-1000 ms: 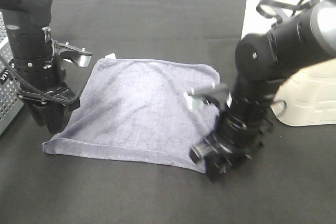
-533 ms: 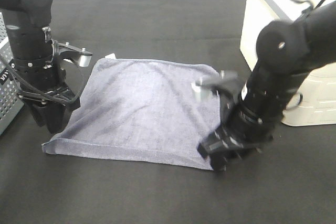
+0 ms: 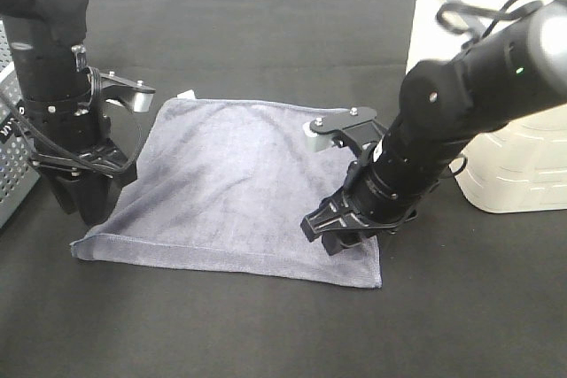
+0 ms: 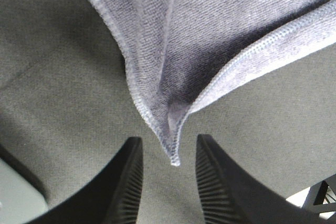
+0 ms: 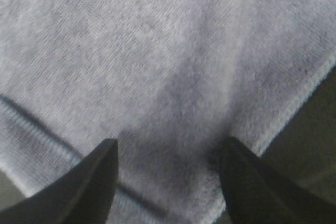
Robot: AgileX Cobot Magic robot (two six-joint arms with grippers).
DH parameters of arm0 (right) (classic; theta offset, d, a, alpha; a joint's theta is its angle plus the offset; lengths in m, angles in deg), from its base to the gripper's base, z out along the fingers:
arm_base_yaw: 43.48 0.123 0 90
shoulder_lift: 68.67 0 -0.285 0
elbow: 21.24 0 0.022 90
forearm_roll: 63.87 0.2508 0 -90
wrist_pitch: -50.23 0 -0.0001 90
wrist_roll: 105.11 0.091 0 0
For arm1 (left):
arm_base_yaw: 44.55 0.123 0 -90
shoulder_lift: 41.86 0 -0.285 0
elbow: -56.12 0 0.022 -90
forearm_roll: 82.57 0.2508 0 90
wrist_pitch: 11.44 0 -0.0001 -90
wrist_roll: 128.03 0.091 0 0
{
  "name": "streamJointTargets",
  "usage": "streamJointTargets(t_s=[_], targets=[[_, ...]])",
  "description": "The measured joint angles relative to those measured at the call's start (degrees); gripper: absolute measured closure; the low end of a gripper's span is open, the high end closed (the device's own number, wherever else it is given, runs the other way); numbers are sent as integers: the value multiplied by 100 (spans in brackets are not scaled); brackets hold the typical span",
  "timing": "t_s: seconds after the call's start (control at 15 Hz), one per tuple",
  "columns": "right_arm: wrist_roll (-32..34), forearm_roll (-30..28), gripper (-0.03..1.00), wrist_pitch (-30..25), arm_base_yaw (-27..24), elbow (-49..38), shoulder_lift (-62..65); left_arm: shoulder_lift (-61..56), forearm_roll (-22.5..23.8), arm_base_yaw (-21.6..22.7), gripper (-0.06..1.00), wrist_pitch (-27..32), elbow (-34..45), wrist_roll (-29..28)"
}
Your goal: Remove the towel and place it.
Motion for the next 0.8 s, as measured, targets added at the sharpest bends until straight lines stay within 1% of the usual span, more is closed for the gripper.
streamJointTargets(t_s=[0.2,0.53,0.6,0.8], targets=[[6,-57,40,-92,0,17,-57,0,0,0,61,0,0,0],[6,-109,40,-756,0,-29,34,0,40,0,61,0,0,0],[6,-109,40,-756,0,-29,34,0,40,0,61,0,0,0],[0,-132,40,-676,0,-401,218,0,46,0,61,0,0,0]])
